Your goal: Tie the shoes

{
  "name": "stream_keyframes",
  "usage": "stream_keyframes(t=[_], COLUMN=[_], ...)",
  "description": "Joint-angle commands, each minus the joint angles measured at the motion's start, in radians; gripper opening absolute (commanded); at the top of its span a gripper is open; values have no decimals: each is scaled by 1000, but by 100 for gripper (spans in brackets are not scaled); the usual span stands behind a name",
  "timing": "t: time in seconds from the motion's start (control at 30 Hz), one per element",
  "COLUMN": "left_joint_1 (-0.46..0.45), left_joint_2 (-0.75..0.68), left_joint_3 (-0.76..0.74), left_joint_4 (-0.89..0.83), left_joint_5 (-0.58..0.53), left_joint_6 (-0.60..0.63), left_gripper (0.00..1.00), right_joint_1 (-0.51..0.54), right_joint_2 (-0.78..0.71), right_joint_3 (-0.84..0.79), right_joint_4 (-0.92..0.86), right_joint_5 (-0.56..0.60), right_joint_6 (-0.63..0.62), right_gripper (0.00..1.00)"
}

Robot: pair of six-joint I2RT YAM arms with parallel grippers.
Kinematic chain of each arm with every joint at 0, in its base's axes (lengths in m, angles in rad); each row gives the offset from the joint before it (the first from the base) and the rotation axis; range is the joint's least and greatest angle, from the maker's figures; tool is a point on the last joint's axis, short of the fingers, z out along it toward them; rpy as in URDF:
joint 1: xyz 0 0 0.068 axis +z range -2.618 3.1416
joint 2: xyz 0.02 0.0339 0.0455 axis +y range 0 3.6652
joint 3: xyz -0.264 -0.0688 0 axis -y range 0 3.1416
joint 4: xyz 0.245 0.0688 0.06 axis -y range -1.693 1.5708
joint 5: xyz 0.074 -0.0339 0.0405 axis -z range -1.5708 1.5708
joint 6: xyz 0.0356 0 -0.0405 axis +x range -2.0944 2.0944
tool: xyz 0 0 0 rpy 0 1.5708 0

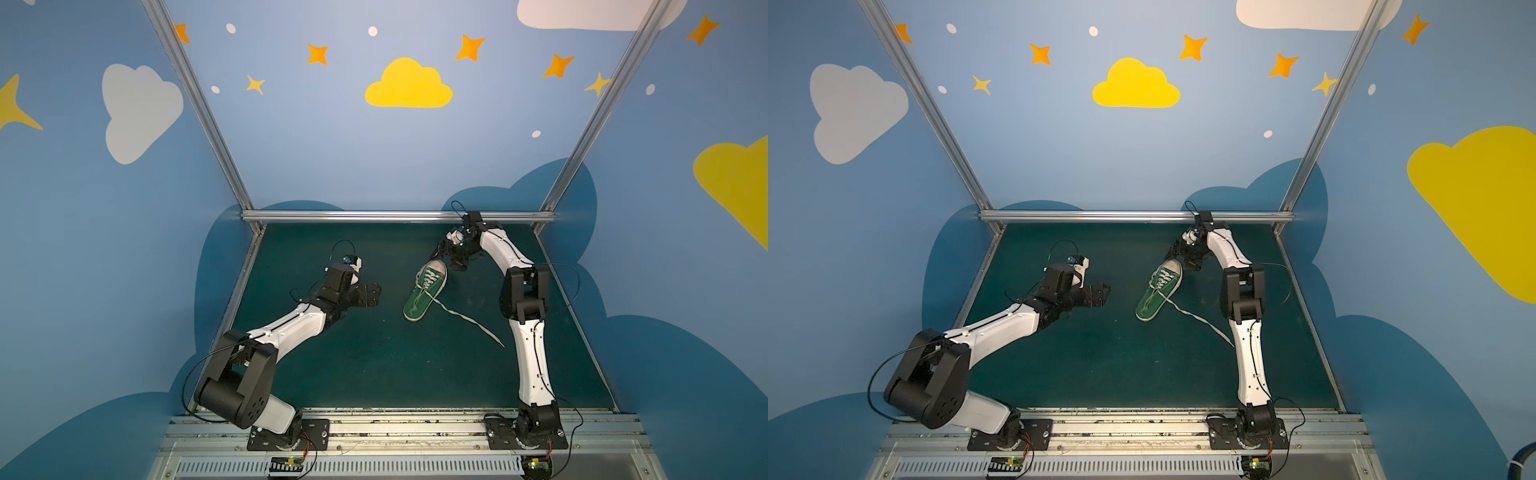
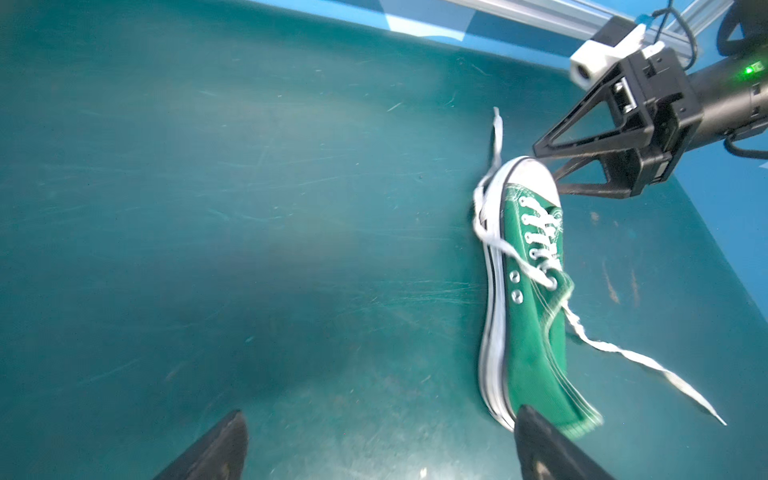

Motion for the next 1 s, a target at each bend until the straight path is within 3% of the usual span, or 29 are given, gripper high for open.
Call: stream_keyframes(t=[0.0,0.23,0.5,0.97], left_joint_1=[11,24,27,27], left_joint_2=[-38,-72,-84,-42], left_joint_3=[-21,-61,-80,-50], left_joint_4=[-50,-68,-80,-90], left_joint_5=[-11,10,38,127], left_joint_6=[-14,-36,-60,-75], left_gripper=[99,99,99,99], right_joint_1=[44,101,91,148], right_joint_2=[13,-15,-222,-469], right_joint_3=[18,-44,-340,-801], right_joint_4=[-49,-55,57,260], right_joint_5=[-60,-39,-21,-153], right_joint_6=[-16,16,55,129], right_gripper=[82,82,82,82])
